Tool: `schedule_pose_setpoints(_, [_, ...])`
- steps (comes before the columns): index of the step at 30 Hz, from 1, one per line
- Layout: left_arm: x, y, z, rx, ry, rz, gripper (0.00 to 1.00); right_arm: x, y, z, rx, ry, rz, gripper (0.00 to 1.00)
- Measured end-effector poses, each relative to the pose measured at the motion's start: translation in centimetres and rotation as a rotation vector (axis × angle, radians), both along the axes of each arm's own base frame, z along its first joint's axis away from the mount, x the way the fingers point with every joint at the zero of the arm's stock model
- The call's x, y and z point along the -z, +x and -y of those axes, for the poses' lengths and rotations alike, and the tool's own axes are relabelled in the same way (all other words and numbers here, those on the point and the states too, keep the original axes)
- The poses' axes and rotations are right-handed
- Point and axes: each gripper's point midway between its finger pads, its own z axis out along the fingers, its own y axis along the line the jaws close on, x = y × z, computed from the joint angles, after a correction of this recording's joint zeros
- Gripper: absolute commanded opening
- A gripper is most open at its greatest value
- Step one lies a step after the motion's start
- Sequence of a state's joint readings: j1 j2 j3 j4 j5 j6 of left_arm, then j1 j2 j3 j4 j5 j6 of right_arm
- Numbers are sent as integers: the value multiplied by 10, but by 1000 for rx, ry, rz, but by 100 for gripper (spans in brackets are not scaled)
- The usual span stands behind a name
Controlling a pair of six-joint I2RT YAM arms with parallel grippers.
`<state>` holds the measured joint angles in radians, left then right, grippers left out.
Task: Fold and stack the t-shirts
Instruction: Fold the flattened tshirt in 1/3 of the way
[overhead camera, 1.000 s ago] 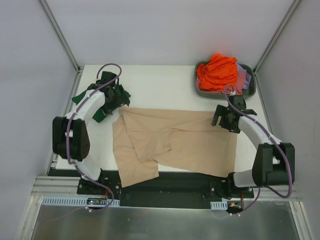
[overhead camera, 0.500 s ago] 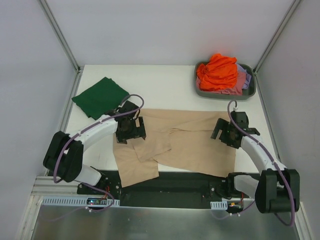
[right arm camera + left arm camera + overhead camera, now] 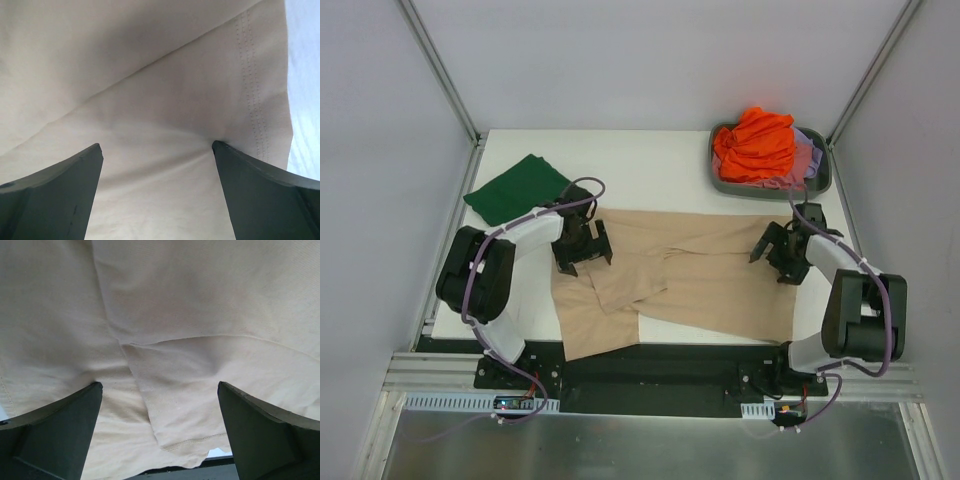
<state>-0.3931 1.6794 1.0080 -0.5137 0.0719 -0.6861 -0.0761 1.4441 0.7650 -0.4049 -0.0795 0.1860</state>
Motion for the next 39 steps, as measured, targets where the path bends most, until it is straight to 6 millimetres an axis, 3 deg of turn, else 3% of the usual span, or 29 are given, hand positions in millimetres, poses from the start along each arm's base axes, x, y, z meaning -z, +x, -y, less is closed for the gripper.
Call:
schedule_pose_setpoints(6, [-7,23,20,62,-115,3,99,-1,26,16,57,8,-25,96])
schedule_pose_setpoints(12, [-16,19,23,92,-147,29,99,-2,32,20,65,5,-17,96])
schedule_pose_setpoints(17, [-43,-5,11,83,-142,98,99,-10,7,18,60,1,19,96])
schedule_pose_setpoints(21, [-61,-36,4,75,-143,152,98,-32,-8,16,58,-12,108,96])
schedule_pose_setpoints(25, [-61,-79,0,73,-162,150,91,-44,-17,15,57,-18,174,96])
schedule_pose_setpoints(29, [-51,-114,-2,58,-165,96,83,-39,-32,13,56,-17,162,96])
schedule_pose_setpoints(33, [-49,-116,9,46,-176,83,74,-38,-36,11,52,-14,160,96])
schedule_pose_setpoints(39, [-35,-101,30,44,-180,42,58,-31,-45,11,48,-17,149,96])
